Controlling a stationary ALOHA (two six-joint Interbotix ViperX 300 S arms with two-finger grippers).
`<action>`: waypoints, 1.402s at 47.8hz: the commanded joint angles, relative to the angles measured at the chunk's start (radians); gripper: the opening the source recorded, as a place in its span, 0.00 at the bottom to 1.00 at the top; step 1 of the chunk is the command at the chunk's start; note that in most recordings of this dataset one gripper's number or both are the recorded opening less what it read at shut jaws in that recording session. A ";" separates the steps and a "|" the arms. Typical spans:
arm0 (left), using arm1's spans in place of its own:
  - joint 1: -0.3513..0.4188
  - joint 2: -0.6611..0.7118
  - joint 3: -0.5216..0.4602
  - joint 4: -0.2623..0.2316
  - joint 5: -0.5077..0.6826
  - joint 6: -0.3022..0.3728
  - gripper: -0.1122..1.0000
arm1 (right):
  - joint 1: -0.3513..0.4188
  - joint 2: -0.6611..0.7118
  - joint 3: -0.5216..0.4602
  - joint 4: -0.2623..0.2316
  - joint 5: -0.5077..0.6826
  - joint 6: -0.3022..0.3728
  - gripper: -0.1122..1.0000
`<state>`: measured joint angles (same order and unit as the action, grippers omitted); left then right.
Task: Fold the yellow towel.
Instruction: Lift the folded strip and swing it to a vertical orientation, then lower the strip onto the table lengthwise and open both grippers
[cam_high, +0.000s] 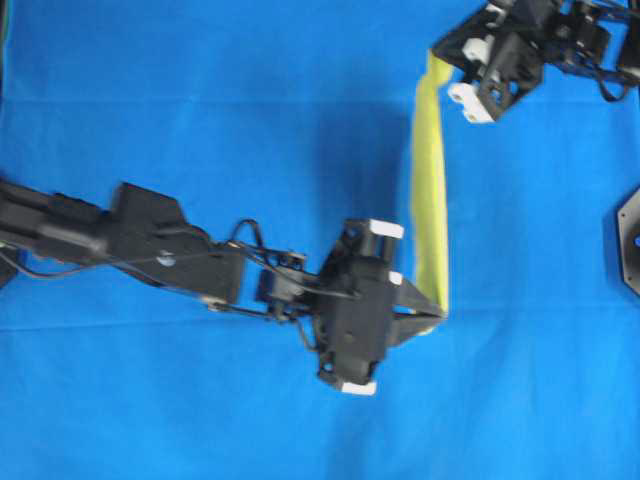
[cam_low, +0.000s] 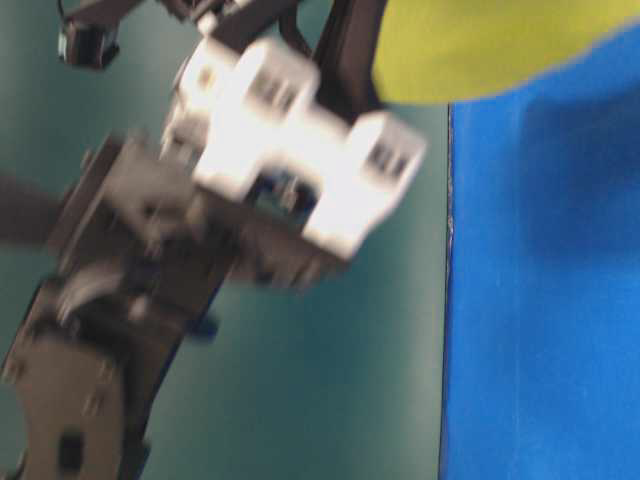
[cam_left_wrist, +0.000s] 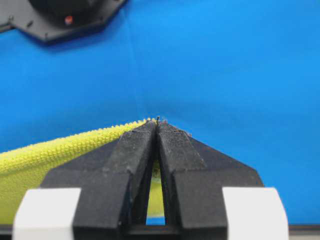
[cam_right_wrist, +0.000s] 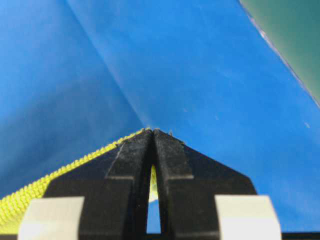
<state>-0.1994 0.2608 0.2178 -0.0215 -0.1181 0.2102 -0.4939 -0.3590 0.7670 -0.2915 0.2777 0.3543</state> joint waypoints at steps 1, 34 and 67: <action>-0.011 0.021 -0.083 0.002 -0.017 0.005 0.12 | -0.029 -0.040 0.002 -0.008 0.009 -0.003 0.12; -0.031 -0.074 0.222 -0.008 -0.186 -0.138 0.12 | 0.002 0.291 -0.181 -0.008 -0.078 -0.014 0.12; -0.048 -0.110 0.344 -0.008 -0.193 -0.215 0.12 | 0.075 0.410 -0.253 -0.009 -0.130 -0.086 0.12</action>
<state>-0.2255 0.1611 0.5890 -0.0322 -0.3022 -0.0061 -0.4172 0.0614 0.5354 -0.2945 0.1703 0.2853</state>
